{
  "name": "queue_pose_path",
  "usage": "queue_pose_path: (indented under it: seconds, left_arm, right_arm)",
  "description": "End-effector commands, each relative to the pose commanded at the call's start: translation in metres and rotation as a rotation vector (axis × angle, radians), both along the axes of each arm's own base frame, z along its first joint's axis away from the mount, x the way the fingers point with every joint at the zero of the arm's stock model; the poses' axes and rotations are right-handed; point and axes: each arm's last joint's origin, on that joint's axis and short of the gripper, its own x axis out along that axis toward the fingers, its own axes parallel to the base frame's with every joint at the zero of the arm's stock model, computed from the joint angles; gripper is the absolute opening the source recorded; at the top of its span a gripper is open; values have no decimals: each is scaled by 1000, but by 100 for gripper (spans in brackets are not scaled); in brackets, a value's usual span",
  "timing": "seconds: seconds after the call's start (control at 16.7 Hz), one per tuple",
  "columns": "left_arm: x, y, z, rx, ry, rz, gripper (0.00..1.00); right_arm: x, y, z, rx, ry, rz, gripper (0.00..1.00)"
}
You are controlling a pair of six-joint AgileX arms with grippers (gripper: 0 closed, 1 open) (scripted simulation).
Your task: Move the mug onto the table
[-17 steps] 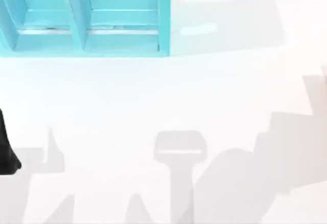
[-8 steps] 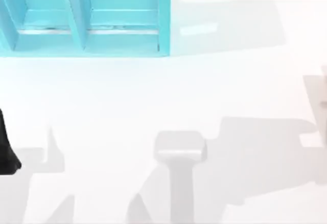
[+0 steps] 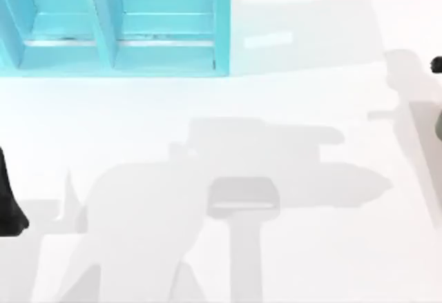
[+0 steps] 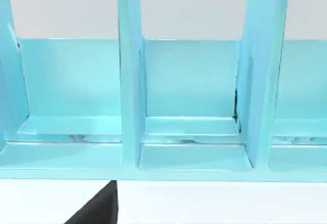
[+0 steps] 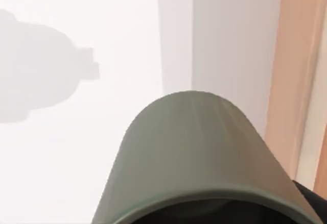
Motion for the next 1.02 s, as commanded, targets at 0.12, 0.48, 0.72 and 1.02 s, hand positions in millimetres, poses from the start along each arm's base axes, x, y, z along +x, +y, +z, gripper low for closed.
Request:
queue_pose_path:
  seconds: [0.12,0.48,0.72,1.02]
  left_arm:
    - [0,0,0,0,0,0,100]
    - [0,0,0,0,0,0,100]
    - [0,0,0,0,0,0,100]
    - [0,0,0,0,0,0,100]
  right_arm:
    - [13,62,0,-11,6,-1,0]
    - [-37,272,0,-27,-32,8,0]
    - [-95,348,0,-10,-60,12,0]
    - [-110,364,0,-3,-67,13,0]
